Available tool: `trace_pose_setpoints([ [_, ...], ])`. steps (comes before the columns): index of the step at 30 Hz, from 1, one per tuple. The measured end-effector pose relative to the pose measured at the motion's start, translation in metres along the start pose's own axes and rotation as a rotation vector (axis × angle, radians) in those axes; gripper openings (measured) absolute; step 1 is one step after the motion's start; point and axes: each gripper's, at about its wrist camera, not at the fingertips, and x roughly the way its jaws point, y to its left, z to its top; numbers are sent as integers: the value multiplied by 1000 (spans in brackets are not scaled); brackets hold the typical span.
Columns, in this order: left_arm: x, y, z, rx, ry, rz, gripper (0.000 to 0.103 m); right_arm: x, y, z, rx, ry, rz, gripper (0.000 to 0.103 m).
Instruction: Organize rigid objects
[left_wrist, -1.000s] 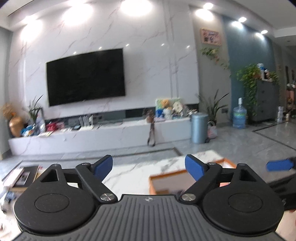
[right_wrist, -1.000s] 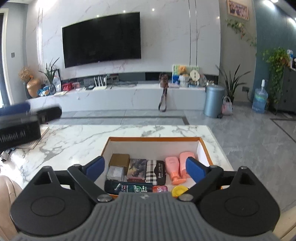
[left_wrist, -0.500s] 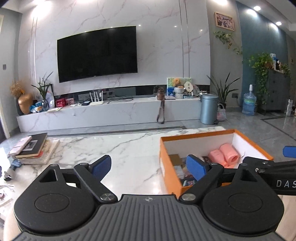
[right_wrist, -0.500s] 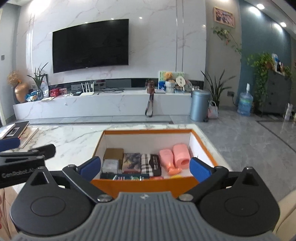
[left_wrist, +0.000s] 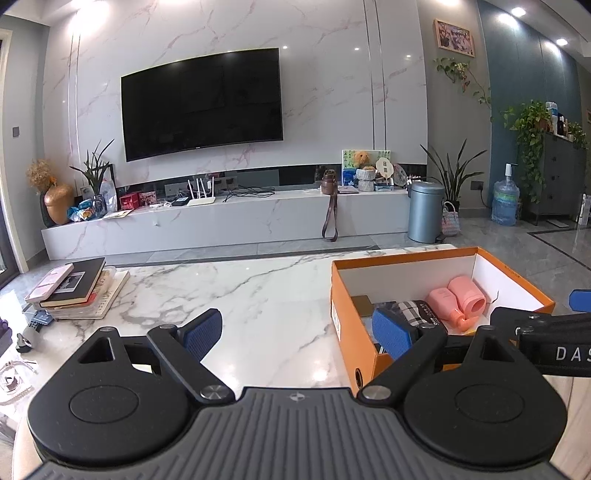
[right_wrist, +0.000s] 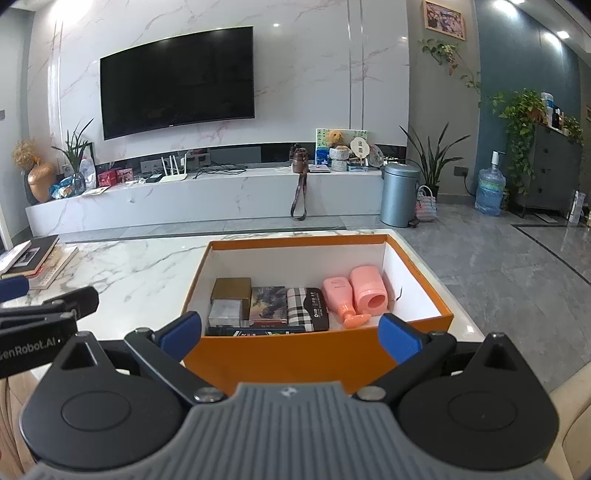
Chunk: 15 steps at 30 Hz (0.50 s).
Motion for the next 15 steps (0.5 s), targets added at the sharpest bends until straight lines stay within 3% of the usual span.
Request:
trace_pose_setpoints([
  [15, -2, 4, 0, -7, 11, 2, 103, 1, 8, -4, -26, 21, 16, 101],
])
